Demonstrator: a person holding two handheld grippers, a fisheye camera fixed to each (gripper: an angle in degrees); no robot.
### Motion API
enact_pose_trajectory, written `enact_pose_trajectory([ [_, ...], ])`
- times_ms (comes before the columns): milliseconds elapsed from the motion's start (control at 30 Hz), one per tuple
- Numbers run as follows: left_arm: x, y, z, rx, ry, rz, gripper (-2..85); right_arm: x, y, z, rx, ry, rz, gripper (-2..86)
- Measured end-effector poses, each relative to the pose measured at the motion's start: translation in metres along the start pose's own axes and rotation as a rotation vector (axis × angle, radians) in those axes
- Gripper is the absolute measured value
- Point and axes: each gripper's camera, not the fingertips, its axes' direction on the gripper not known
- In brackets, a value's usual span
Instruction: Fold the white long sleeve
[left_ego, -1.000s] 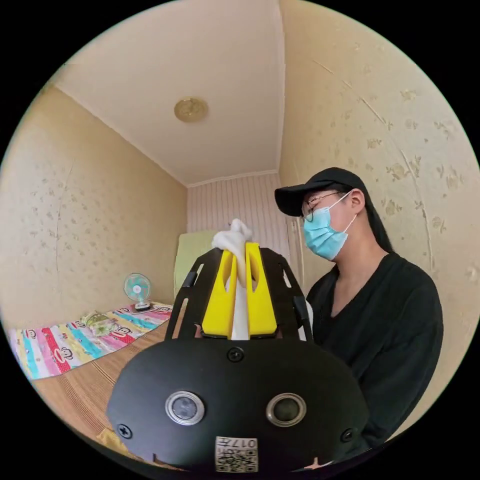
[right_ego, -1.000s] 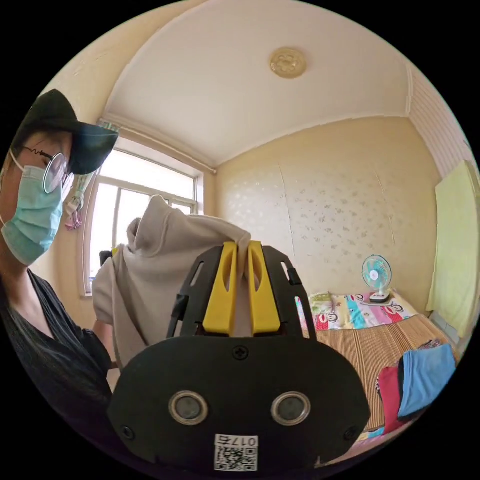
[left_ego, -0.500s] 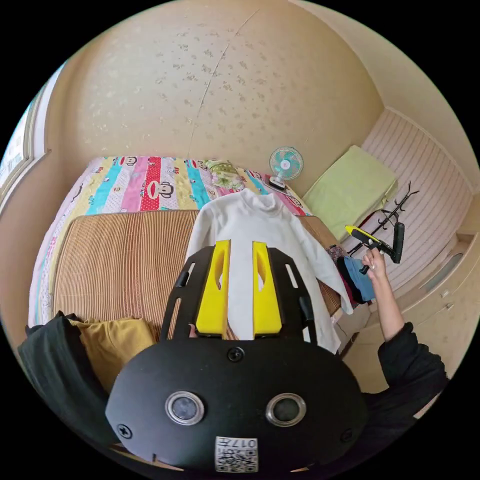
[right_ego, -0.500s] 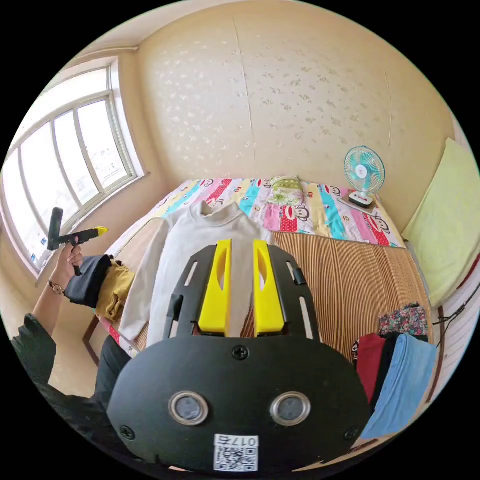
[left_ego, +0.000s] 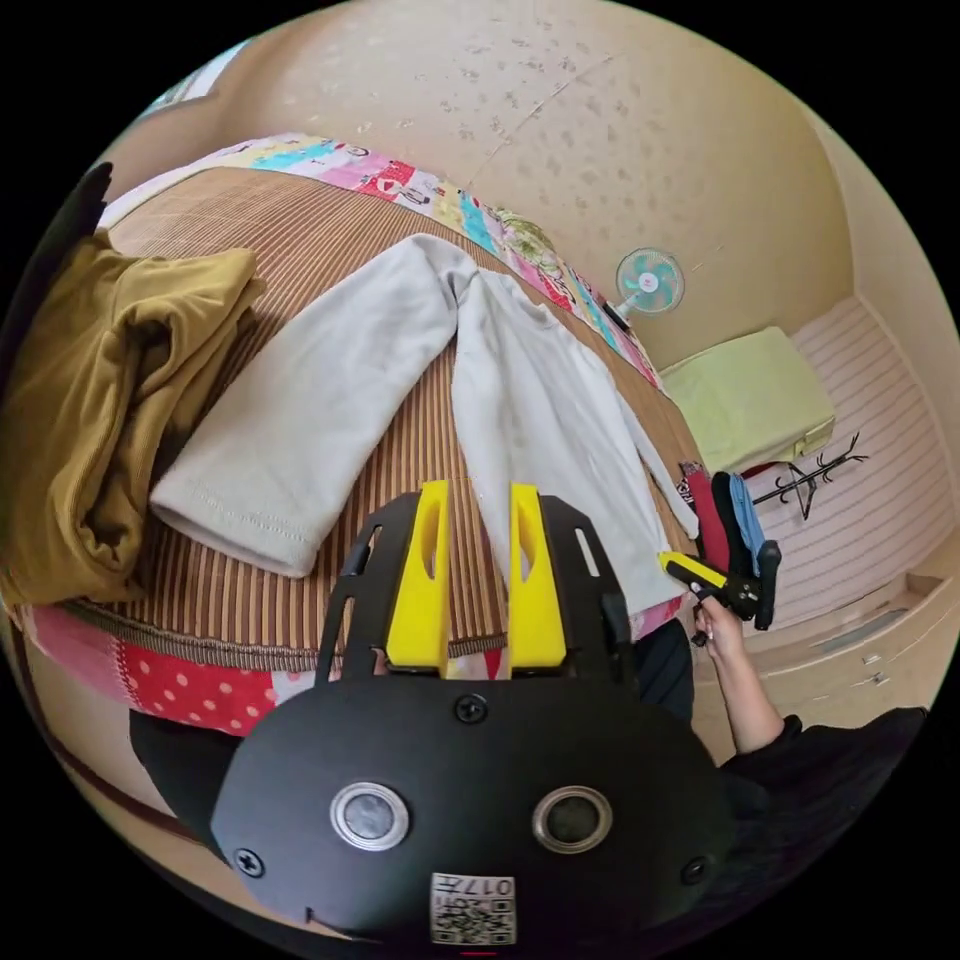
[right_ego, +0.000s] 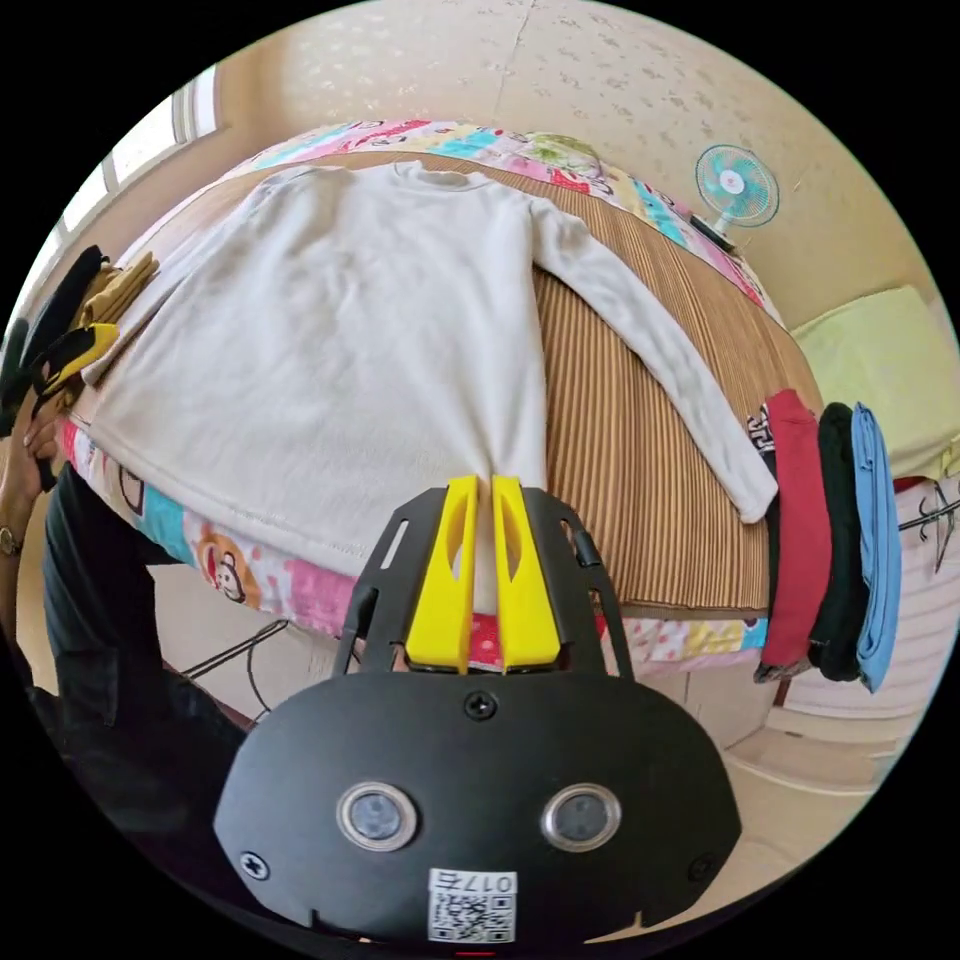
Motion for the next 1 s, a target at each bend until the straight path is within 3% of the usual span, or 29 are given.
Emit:
enact_pose_trajectory([
  [100, -0.001, -0.005, 0.005, -0.045, 0.091, 0.010, 11.2, 0.057, 0.001, -0.016, -0.018, -0.195, 0.174, 2.4],
  [167, 0.003, -0.007, 0.034, -0.153, 0.127, 0.005, 12.1, 0.082, 0.011, -0.043, 0.170, -0.413, 0.198, 1.8],
  [233, 0.008, -0.006, 0.053, -0.194, 0.139, 0.011, 11.3, 0.087, 0.014, -0.053, 0.257, -0.487, 0.185, 1.6],
  [300, 0.013, -0.005, 0.065, -0.207, 0.192, 0.021, 9.2, 0.084, 0.004, -0.042, 0.167, -0.487, 0.140, 1.7],
  [367, 0.019, -0.008, 0.081, -0.305, 0.288, 0.013, 5.9, 0.077, -0.008, -0.013, -0.050, -0.395, 0.077, 1.8],
  [467, 0.023, -0.012, 0.043, -0.269, 0.387, -0.012, 4.3, 0.095, -0.003, -0.030, -0.053, -0.388, 0.080, 1.3],
  [633, 0.064, 0.000, -0.047, -0.302, 0.162, 0.165, 4.6, 0.119, 0.035, -0.042, -0.083, -0.522, 0.065, 0.7],
  [767, 0.031, 0.045, -0.054, -0.401, -0.098, 0.095, 6.0, 0.130, 0.068, -0.053, -0.203, -0.426, 0.086, 1.0],
  [900, -0.017, 0.077, -0.091, -0.286, 0.018, -0.089, 6.5, 0.199, 0.081, -0.093, 0.047, -0.561, 0.260, 2.1],
  [1000, -0.028, 0.085, -0.116, -0.185, 0.058, -0.128, 6.5, 0.294, 0.076, -0.086, 0.224, -0.755, 0.537, 6.1],
])
